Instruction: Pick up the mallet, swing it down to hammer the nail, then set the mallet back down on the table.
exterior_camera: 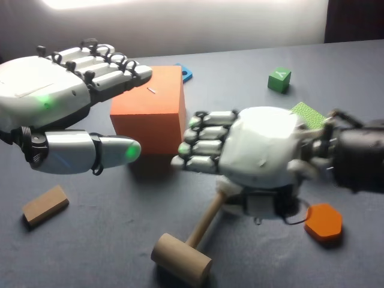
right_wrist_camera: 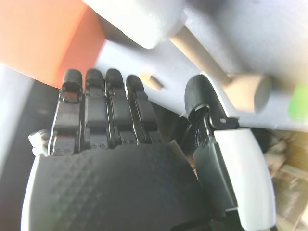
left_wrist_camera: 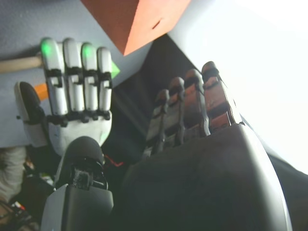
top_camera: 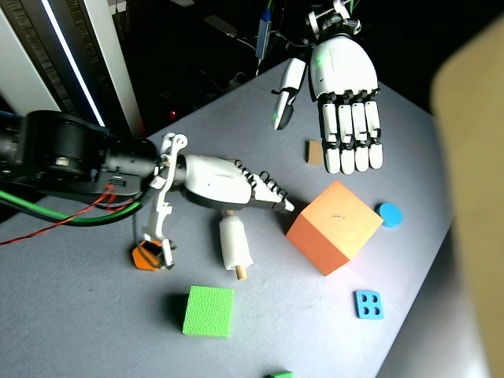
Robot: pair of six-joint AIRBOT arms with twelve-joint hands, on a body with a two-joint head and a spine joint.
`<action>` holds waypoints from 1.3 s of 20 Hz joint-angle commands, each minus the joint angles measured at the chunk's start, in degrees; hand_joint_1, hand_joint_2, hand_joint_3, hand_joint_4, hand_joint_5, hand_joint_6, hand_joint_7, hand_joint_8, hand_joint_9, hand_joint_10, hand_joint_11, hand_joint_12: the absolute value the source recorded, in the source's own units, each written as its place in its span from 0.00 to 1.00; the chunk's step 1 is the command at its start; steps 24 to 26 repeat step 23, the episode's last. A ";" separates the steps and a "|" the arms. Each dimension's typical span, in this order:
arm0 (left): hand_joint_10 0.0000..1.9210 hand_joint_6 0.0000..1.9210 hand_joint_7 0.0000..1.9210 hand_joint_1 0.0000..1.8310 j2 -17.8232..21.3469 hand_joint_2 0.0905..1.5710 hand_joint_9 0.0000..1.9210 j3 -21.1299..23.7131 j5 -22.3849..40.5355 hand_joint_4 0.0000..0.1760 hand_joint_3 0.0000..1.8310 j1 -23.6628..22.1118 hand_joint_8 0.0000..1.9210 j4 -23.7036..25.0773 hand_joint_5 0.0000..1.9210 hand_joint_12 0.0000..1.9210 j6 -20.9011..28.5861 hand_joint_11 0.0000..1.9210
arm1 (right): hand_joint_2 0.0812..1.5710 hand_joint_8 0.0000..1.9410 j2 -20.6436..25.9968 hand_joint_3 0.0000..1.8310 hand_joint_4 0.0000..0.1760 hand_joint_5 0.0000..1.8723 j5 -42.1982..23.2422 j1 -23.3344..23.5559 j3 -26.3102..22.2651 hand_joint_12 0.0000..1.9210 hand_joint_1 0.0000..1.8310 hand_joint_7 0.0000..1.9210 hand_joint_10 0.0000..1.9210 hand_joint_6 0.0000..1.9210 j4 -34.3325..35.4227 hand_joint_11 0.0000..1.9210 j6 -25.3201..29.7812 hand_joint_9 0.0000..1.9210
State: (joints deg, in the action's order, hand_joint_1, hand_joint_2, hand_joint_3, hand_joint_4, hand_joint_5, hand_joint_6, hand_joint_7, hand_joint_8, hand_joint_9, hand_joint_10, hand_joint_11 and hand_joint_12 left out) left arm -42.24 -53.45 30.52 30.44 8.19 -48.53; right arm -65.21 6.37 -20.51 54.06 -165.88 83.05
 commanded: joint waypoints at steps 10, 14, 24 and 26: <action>1.00 1.00 0.79 0.14 0.93 0.87 0.79 3.65 7.04 0.00 0.00 -2.00 1.00 -0.93 0.71 1.00 0.46 0.81 | 0.73 1.00 22.46 0.00 0.00 0.70 -8.06 10.21 -10.95 1.00 0.17 0.73 1.00 1.00 -1.47 0.71 24.00 0.71; 1.00 1.00 0.86 0.56 0.82 0.88 0.89 5.56 6.60 0.89 0.00 -2.41 1.00 -0.93 0.79 1.00 -0.01 0.93 | 0.87 1.00 25.92 0.01 0.00 0.68 -7.41 10.04 -12.28 1.00 0.54 0.74 1.00 1.00 -1.47 0.73 21.93 0.73; 1.00 1.00 0.81 0.50 0.44 0.89 0.84 6.80 7.74 1.00 0.00 -1.24 1.00 -0.94 0.74 1.00 0.58 0.89 | 0.88 1.00 26.72 0.00 0.00 0.65 -1.98 8.83 -12.31 1.00 0.50 0.71 1.00 1.00 -1.47 0.69 15.42 0.71; 1.00 1.00 0.81 0.50 0.44 0.89 0.84 6.80 7.74 1.00 0.00 -1.24 1.00 -0.94 0.74 1.00 0.58 0.89 | 0.88 1.00 26.72 0.00 0.00 0.65 -1.98 8.83 -12.31 1.00 0.50 0.71 1.00 1.00 -1.47 0.69 15.42 0.71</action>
